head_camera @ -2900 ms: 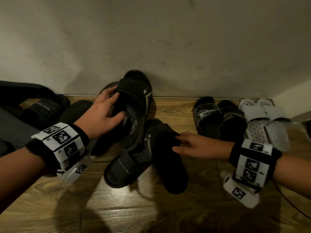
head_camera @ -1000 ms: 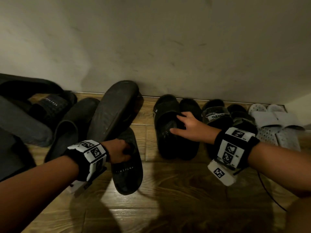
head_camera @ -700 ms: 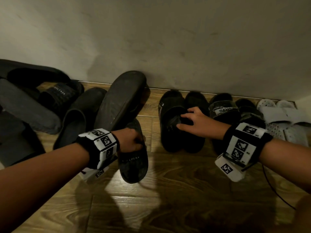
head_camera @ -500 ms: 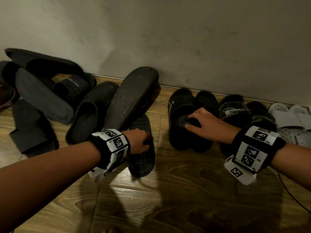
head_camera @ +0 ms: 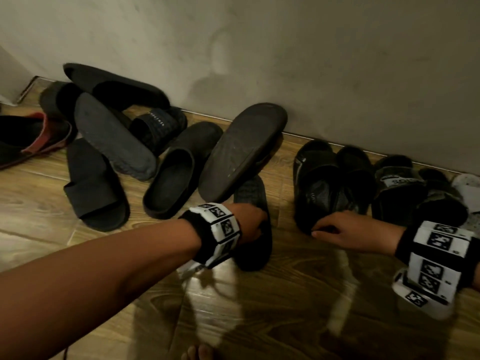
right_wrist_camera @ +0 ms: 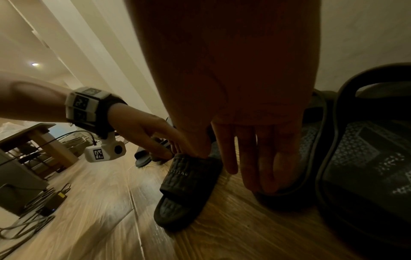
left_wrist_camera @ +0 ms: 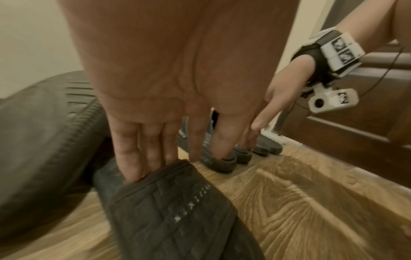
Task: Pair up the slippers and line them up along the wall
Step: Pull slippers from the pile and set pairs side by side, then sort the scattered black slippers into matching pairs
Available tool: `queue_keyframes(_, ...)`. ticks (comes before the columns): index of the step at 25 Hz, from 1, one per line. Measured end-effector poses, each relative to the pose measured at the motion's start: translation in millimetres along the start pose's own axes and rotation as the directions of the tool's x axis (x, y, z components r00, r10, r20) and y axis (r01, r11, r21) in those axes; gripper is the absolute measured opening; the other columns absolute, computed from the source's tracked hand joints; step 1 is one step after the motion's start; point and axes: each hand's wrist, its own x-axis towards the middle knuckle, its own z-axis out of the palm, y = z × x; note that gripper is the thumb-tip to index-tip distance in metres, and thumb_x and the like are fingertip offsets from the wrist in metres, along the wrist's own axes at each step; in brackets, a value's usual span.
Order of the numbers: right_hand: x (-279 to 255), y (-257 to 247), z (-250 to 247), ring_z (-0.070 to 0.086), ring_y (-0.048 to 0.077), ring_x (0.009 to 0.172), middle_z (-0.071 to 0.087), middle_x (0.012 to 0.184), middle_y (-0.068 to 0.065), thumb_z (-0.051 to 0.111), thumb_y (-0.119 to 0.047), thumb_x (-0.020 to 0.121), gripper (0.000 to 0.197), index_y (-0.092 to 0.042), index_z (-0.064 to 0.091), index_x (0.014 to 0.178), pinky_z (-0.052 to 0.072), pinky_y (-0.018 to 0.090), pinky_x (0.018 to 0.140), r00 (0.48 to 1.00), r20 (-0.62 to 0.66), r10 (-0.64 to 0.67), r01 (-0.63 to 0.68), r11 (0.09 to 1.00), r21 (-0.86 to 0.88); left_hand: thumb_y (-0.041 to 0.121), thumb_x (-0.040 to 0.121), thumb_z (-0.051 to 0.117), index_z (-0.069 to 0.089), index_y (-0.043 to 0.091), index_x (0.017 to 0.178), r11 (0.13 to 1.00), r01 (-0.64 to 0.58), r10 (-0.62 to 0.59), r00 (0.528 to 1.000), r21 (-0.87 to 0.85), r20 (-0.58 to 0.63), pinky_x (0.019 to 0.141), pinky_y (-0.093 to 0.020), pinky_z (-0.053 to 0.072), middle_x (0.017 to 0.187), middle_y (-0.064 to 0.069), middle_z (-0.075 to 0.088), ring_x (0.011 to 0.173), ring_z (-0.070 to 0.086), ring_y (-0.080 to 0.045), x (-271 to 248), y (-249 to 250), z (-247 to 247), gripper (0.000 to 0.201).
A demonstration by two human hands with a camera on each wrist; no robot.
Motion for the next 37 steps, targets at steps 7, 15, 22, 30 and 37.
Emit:
queue_keyframes(7, -28.3, -44.1, -10.9, 0.064, 0.011, 0.079, 0.068, 0.092, -0.001, 0.045, -0.049, 0.095, 0.032, -0.023, 0.062, 0.105, 0.054, 0.037, 0.075, 0.993, 0.113, 0.026, -0.019, 0.998, -0.064, 0.011, 0.093, 0.043, 0.045, 0.018, 0.136, 0.997, -0.073, 0.073, 0.997, 0.016, 0.031, 0.108, -0.044, 0.038, 0.142, -0.014, 0.048, 0.128, 0.048, -0.033, 9.6, -3.8, -6.7, 0.044)
queue_keyframes(15, -16.0, -42.5, -41.9, 0.059, 0.01, 0.107, 0.059, 0.12, -0.009, 0.038, -0.056, 0.095, 0.041, -0.034, 0.051, 0.127, 0.049, 0.03, 0.089, 0.992, 0.047, -0.121, 0.129, 0.942, -0.309, 0.013, 0.091, 0.046, 0.053, 0.01, 0.124, 0.997, -0.054, 0.047, 0.991, -0.054, -0.127, 0.095, -0.04, 0.044, 0.129, -0.014, 0.055, 0.118, 0.055, -0.032, -11.3, -14.0, -39.5, 0.034)
queue_keyframes(22, 50.3, -52.2, -67.4, 0.056, -0.001, 0.101, 0.059, 0.114, -0.018, 0.026, -0.068, 0.087, 0.049, -0.039, 0.052, 0.117, 0.047, 0.022, 0.091, 0.957, 0.125, -0.262, 0.29, 0.887, -0.359, 0.014, 0.079, 0.054, 0.066, 0.027, 0.102, 0.997, -0.037, 0.009, 0.94, -0.074, -0.34, 0.091, -0.036, 0.047, 0.107, -0.002, 0.064, 0.107, 0.059, -0.025, -116.2, -69.1, -72.3, 0.029)
queue_keyframes(30, 143.6, -57.0, -57.7, 0.039, 0.02, 0.135, 0.039, 0.15, 0.007, 0.047, -0.038, 0.098, 0.054, -0.018, 0.034, 0.147, 0.03, 0.03, 0.113, 0.956, 0.169, -0.239, 0.283, 0.902, -0.327, 0.023, 0.091, 0.047, 0.063, 0.023, 0.107, 0.976, 0.212, -0.197, 0.952, 0.04, -0.235, 0.083, -0.038, 0.049, 0.111, -0.005, 0.054, 0.109, 0.049, -0.024, -140.9, -113.2, -13.2, 0.022)
queue_keyframes(37, 143.2, -54.2, -42.6, -0.009, 0.034, 0.149, -0.002, 0.163, 0.012, 0.046, -0.041, 0.096, 0.074, -0.015, 0.005, 0.154, 0.008, 0.041, 0.122, 0.991, 0.117, -0.072, 0.112, 0.914, -0.389, 0.018, 0.094, 0.039, 0.062, 0.014, 0.11, 0.927, 0.177, -0.162, 0.984, 0.331, -0.073, 0.088, -0.041, 0.041, 0.121, -0.009, 0.054, 0.118, 0.044, -0.031, -126.4, -136.9, 27.9, 0.028)
